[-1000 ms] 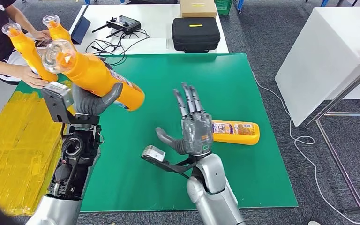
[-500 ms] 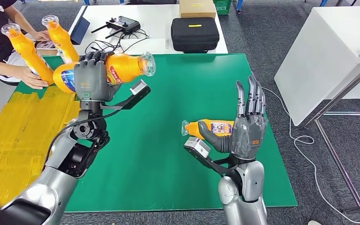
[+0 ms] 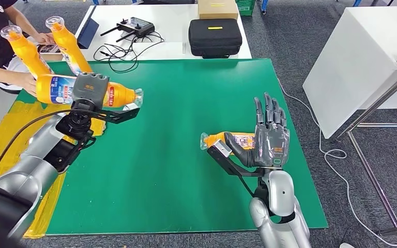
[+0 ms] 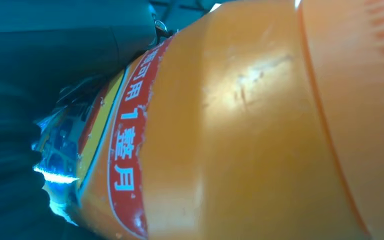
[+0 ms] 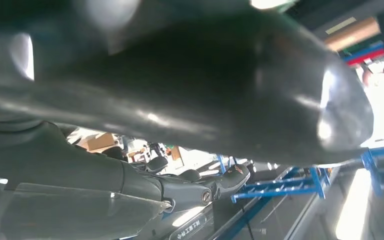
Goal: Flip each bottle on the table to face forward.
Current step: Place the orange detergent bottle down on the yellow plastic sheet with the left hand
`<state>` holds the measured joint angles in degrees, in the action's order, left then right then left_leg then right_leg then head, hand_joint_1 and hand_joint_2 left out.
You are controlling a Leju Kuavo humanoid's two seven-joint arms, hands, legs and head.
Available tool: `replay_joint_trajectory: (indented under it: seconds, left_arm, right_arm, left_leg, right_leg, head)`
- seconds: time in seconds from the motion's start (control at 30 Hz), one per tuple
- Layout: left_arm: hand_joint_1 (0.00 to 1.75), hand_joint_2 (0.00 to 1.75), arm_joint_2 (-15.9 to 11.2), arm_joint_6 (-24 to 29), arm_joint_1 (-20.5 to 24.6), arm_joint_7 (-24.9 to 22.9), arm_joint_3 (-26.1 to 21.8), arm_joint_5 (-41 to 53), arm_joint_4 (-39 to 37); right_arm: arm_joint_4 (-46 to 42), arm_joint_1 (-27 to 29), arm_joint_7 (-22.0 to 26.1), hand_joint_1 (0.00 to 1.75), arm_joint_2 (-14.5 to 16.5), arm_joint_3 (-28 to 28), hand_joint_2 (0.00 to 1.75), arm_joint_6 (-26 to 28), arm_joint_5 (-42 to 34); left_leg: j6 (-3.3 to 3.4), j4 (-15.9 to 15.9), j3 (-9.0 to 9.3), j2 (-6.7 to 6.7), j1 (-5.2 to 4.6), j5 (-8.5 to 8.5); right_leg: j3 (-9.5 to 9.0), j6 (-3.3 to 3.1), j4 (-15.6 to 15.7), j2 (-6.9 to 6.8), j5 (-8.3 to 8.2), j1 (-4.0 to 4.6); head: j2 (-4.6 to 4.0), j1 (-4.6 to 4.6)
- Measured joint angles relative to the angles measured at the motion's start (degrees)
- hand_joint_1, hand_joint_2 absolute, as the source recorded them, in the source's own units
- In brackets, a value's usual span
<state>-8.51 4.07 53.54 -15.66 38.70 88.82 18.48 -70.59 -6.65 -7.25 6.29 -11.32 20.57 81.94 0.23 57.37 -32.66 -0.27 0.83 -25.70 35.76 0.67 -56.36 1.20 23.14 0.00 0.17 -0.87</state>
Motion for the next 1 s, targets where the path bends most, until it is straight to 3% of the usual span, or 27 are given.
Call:
replay_joint_trajectory:
  seconds: [0.23,0.37,0.47,0.6,1.0]
  left_arm:
    - [1.75,1.75,-2.8,-4.6,1.7,-0.1,-1.1,-0.5,-1.9]
    - [0.0,1.75,-3.9,-6.8,1.9,-0.8,-2.7,-1.2,-2.5]
    - [0.0,1.75,-4.5,-7.8,2.0,-1.2,-3.7,-1.3,-2.9]
    - [0.0,0.0,-5.0,-8.7,2.0,-1.6,-4.8,-1.6,-3.1]
    - [0.0,0.0,-3.9,-11.3,1.9,1.2,-9.2,-4.9,-3.2]
  right_arm:
    - [-1.3,1.2,-1.0,0.0,-1.2,0.0,0.0,-5.5,2.1]
    - [-0.9,1.0,-1.7,0.0,-1.6,0.0,0.0,-8.1,3.5]
    - [0.5,0.1,-2.4,0.0,-1.9,0.0,0.0,-9.4,4.4]
    - [2.4,-0.9,-3.0,0.0,-2.2,0.0,0.0,-10.0,5.1]
    - [8.9,-3.0,-6.7,0.0,-3.2,0.0,0.0,-14.6,6.4]
  left_leg:
    - [0.0,0.0,-0.01,0.0,-0.01,0.0]
    - [0.0,0.0,-0.01,0.0,-0.01,0.0]
    - [0.0,0.0,-0.02,0.0,-0.01,0.01]
    - [-0.01,0.0,-0.03,-0.03,-0.01,0.01]
    - [0.0,0.0,-0.03,-0.06,-0.03,0.01]
  right_leg:
    - [0.0,0.0,0.0,-0.01,0.0,-0.01]
    - [0.01,0.0,0.0,0.0,0.0,-0.02]
    - [0.01,0.0,0.0,-0.01,0.0,-0.01]
    - [0.01,0.0,0.0,-0.02,0.0,-0.01]
    - [0.0,0.0,0.0,-0.08,0.0,-0.03]
  head:
    - [0.0,0.01]
    - [0.0,0.01]
    - [0.0,0.01]
    - [0.0,0.02]
    - [0.0,0.02]
